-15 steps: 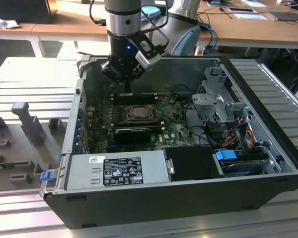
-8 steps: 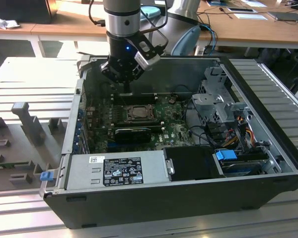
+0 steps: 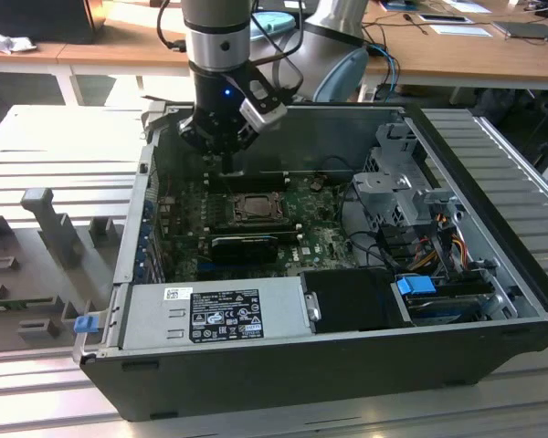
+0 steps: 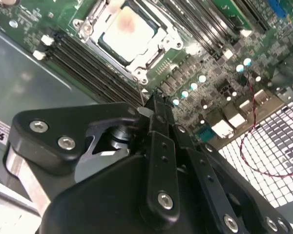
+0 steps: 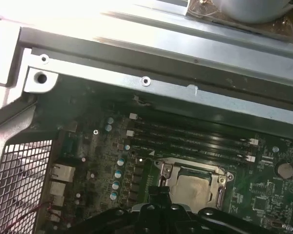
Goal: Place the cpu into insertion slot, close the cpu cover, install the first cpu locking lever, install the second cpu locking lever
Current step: 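Install the first cpu locking lever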
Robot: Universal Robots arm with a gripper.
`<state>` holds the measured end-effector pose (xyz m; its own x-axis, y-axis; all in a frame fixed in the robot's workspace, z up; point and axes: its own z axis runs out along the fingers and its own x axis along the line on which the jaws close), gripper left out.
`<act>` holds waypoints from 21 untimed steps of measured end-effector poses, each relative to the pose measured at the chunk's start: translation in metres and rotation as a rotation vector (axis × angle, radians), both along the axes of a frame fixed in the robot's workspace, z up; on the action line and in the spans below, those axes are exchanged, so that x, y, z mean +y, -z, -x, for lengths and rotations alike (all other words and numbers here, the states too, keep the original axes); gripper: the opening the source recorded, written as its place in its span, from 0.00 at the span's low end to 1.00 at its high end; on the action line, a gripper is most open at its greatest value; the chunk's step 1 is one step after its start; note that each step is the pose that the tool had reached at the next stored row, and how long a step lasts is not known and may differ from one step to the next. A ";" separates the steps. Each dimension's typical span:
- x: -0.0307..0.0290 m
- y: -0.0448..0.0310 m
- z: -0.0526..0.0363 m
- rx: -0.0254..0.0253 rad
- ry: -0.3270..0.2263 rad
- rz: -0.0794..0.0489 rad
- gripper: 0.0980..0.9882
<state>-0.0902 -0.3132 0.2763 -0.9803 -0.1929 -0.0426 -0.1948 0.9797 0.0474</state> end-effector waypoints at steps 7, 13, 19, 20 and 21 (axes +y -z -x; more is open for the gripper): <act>0.0000 0.0072 0.0000 0.0000 0.130 0.000 0.01; 0.0017 0.0121 0.0146 0.0321 0.168 0.001 0.01; 0.0171 0.0171 0.0216 0.0362 0.168 0.001 0.01; 0.0196 0.0172 0.0216 0.0363 0.168 0.002 0.01; 0.0212 0.0173 0.0177 0.0373 0.168 0.002 0.01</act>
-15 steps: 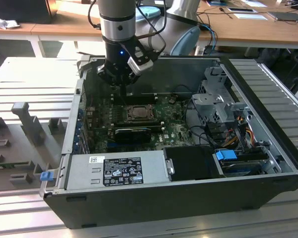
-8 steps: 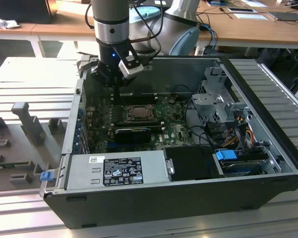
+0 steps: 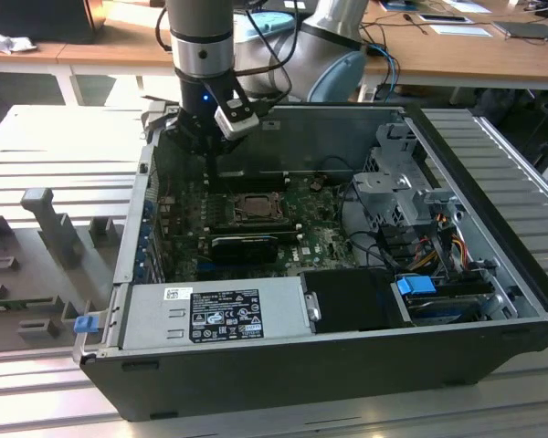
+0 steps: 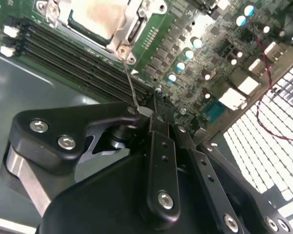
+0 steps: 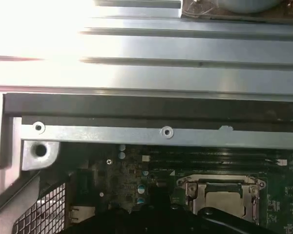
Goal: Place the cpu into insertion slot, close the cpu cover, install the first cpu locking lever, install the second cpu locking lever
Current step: 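Install the first cpu locking lever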
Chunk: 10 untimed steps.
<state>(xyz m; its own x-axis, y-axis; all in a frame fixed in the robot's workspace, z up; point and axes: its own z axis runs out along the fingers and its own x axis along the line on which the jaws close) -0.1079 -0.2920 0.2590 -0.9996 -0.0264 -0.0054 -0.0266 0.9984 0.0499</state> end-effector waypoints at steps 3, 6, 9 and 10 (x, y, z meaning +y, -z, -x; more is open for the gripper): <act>0.0005 0.0001 -0.0114 0.0002 0.000 0.001 0.01; 0.0006 0.0006 -0.0145 0.0002 0.000 0.008 0.01; 0.0006 0.0011 -0.0172 0.0002 0.000 0.012 0.01; 0.0006 0.0012 -0.0181 0.0002 0.000 0.012 0.01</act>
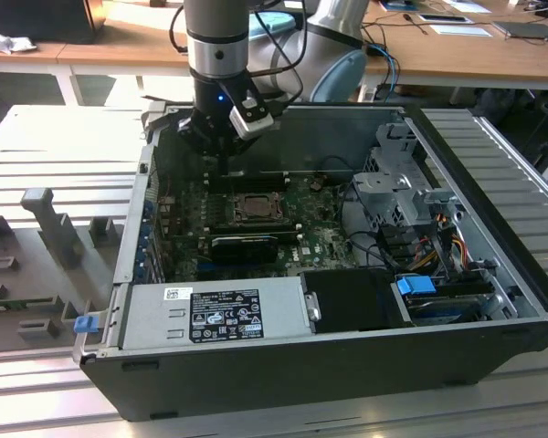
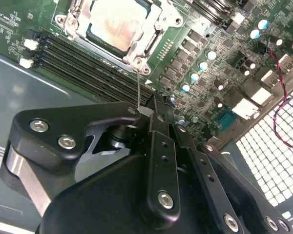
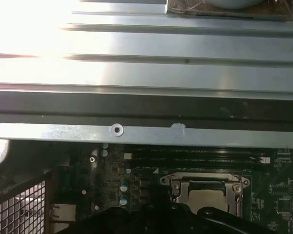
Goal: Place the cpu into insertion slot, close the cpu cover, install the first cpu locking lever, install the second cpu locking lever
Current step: 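Install the first cpu locking lever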
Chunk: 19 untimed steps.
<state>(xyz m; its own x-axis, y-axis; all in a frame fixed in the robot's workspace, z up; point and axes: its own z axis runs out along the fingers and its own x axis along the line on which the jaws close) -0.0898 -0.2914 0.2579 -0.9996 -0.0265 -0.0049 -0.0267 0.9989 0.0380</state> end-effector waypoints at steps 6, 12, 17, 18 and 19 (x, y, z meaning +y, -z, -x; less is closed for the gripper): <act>0.0000 0.0006 -0.0076 0.0001 0.001 0.002 0.01; 0.0000 0.0013 -0.0132 0.0000 0.001 0.002 0.01; 0.0000 0.0017 -0.0174 0.0001 0.001 0.002 0.01; 0.0000 0.0018 -0.0179 0.0000 0.001 0.002 0.01; 0.0000 0.0018 -0.0185 0.0000 0.001 0.002 0.01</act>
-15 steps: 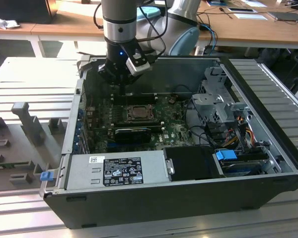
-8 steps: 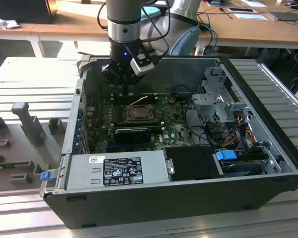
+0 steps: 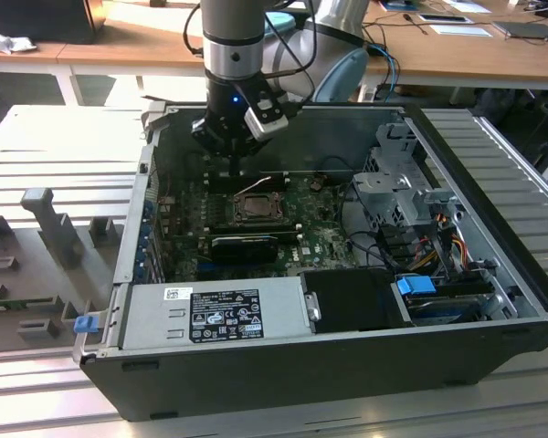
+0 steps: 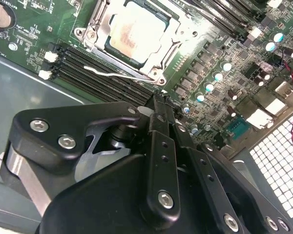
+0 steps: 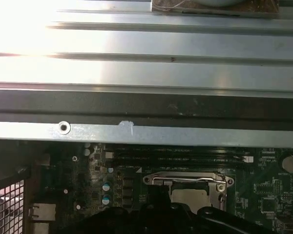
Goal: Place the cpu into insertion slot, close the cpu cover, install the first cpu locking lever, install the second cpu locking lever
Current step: 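Install the first cpu locking lever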
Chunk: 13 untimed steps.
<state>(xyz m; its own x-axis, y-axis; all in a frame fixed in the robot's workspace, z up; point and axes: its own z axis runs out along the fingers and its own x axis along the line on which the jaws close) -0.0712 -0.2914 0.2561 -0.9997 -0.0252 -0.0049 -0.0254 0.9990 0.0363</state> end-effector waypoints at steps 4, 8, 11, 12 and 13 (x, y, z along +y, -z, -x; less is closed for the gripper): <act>0.0000 0.0002 -0.0029 0.0000 0.000 0.000 0.01; 0.0000 0.0003 -0.0054 0.0000 0.000 0.000 0.01; 0.0000 0.0004 -0.0081 0.0000 0.000 0.000 0.01; 0.0000 0.0005 -0.0094 0.0000 0.000 0.000 0.01; 0.0000 0.0006 -0.0106 0.0000 0.000 0.000 0.01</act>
<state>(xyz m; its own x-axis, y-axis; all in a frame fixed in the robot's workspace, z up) -0.0606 -0.2914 0.2555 -0.9997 -0.0253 -0.0049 -0.0254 0.9990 0.0363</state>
